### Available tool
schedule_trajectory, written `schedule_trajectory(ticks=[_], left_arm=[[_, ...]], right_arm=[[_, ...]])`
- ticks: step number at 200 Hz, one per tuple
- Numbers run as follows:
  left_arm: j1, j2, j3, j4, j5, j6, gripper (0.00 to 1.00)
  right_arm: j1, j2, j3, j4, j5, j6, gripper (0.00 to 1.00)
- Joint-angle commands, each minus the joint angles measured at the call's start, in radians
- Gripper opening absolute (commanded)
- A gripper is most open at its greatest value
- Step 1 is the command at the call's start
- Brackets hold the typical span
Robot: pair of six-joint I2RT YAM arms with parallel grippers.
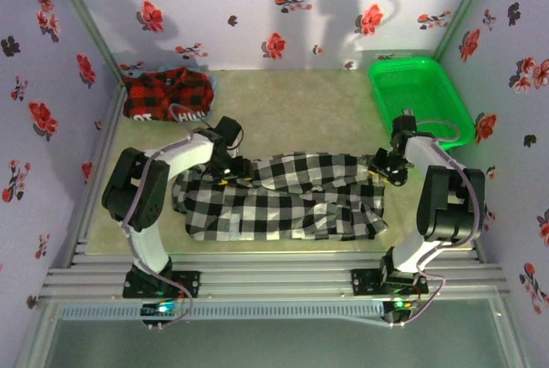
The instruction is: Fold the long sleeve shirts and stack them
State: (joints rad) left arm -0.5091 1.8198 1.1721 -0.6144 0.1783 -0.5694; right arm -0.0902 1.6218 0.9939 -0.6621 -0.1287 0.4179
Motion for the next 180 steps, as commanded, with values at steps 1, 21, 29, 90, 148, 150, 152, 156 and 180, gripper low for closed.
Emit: schedule_trajectory(ticks=[1, 21, 29, 90, 148, 150, 152, 156, 180], left_arm=[[0.012, -0.018, 0.039, 0.007, 0.029, 0.056, 0.7], [0.009, -0.048, 0.045, 0.022, 0.06, 0.063, 0.72], [0.006, -0.06, 0.046, 0.03, 0.079, 0.065, 0.73], [0.0, -0.079, 0.059, 0.055, 0.179, -0.008, 0.73], [-0.028, -0.103, -0.005, 0.052, 0.245, -0.153, 0.71], [-0.028, -0.105, -0.009, 0.056, 0.244, -0.157, 0.71], [-0.028, -0.108, -0.013, 0.06, 0.244, -0.162, 0.71], [-0.028, -0.113, -0.021, 0.068, 0.242, -0.168, 0.71], [-0.018, -0.118, -0.042, 0.058, 0.195, -0.183, 0.71]], right_arm=[[-0.008, -0.014, 0.02, -0.064, 0.126, -0.03, 0.43], [-0.006, -0.095, 0.028, -0.094, 0.138, -0.04, 0.51], [-0.001, -0.138, 0.031, -0.098, 0.13, -0.046, 0.52], [0.083, -0.218, -0.053, -0.165, 0.003, 0.012, 0.58], [0.107, -0.158, -0.129, -0.045, -0.046, 0.083, 0.58], [0.107, -0.156, -0.131, -0.037, -0.044, 0.087, 0.58], [0.107, -0.154, -0.134, -0.03, -0.043, 0.089, 0.58], [0.107, -0.148, -0.136, -0.019, -0.039, 0.094, 0.58], [0.107, -0.107, -0.123, 0.027, -0.018, 0.122, 0.55]])
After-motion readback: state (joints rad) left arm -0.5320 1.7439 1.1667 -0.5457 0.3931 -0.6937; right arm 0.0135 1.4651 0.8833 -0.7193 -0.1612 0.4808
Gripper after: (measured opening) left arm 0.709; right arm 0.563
